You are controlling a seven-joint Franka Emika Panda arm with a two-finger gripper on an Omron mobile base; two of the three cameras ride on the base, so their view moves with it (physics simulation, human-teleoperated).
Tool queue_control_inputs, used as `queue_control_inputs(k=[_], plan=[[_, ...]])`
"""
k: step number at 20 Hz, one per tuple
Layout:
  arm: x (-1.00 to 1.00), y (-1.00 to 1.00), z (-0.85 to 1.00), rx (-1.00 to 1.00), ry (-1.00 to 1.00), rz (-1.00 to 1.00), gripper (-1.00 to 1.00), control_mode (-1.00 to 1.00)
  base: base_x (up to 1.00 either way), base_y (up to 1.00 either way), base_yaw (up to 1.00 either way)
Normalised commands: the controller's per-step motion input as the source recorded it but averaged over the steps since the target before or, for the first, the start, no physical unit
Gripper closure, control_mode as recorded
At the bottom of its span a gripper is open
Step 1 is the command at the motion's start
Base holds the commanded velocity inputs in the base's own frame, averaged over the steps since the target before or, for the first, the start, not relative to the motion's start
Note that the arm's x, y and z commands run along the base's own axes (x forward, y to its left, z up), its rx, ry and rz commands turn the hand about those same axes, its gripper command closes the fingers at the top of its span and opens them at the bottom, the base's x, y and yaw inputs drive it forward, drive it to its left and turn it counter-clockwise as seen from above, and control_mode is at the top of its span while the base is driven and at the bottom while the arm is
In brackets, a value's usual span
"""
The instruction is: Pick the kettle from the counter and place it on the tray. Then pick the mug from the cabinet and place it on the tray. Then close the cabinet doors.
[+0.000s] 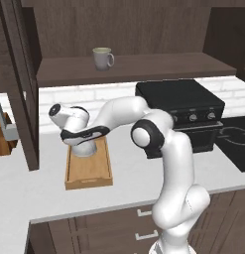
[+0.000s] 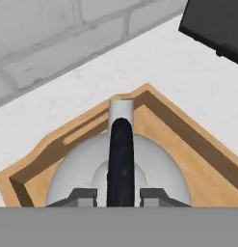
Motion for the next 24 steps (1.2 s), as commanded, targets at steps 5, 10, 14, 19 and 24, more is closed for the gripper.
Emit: queue_control_inputs(k=[5,10,14,19,24], plan=[[-0.09,0.0,-0.19,0.0,0.0,-0.07,-1.0,-1.0,0.0,0.0,0.0],[-0.23,0.0,-0.17,0.0,-0.01,-0.03,-1.0,-1.0,0.0,0.0,0.0],[-0.36,-0.07,-0.02,0.0,0.0,-0.02,-1.0,-1.0,0.0,0.0,0.0],[-0.53,-0.24,0.1,0.0,-0.05,0.0,-1.0,-1.0,0.0,0.0,0.0],[-0.64,-0.45,0.23,0.0,-0.03,-0.03,-1.0,-1.0,0.0,0.0,0.0]])
